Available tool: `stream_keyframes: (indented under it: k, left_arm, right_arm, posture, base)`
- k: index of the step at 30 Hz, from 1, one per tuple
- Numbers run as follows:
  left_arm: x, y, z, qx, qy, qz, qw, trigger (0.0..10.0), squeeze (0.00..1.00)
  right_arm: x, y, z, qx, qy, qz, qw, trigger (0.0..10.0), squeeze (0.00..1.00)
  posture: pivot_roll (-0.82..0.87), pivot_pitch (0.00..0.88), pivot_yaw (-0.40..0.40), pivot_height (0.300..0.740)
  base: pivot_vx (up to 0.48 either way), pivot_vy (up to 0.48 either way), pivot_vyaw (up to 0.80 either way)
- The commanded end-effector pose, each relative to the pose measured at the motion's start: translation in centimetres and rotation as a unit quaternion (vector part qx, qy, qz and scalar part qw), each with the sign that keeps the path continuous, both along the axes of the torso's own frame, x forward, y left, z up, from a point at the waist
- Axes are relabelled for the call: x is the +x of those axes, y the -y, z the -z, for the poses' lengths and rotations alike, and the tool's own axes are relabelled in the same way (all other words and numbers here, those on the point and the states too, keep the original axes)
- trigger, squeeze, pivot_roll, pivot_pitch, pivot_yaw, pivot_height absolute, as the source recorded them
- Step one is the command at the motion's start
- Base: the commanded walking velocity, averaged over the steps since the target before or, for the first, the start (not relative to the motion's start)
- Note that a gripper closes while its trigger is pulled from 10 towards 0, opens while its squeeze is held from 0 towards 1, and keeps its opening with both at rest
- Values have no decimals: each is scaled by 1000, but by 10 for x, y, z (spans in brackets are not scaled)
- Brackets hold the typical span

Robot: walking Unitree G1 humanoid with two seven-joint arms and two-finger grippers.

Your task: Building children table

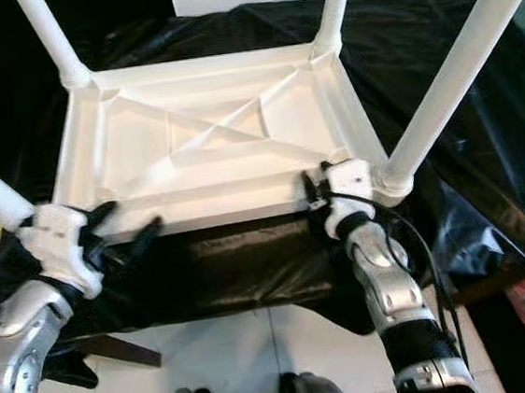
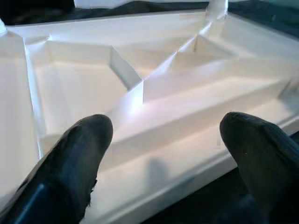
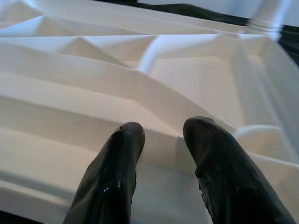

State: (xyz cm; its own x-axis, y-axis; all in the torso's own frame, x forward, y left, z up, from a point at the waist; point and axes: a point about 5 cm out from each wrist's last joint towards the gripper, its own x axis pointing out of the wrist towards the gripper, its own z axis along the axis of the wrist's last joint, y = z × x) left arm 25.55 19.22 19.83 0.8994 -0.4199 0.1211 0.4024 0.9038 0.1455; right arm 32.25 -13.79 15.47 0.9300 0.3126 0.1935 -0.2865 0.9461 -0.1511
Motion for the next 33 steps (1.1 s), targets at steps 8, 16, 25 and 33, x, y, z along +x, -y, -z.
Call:
stream_keyframes:
  k: [8,16,25,33]
  left_arm:
    - [-17,-26,-19,-75,77,-183,977,10000,0]
    - [-53,-59,-33,-69,164,-452,874,10000,0]
    - [-68,-59,-34,47,179,-419,889,10000,0]
    - [-74,-53,-28,72,160,-477,861,10000,0]
  right_arm:
    - [4,2,10,-14,-32,-23,999,10000,0]
    - [6,1,12,-17,-38,-29,999,10000,0]
    - [7,6,15,-16,-43,-21,999,10000,0]
    - [11,3,16,-8,-42,-16,999,10000,0]
  posture:
    - [40,248,-130,740]
    - [46,235,-130,740]
    - [57,242,-118,740]
    - [74,238,-120,740]
  base:
    - [0,0,0]
    - [0,0,0]
    - [0,0,0]
    - [0,0,0]
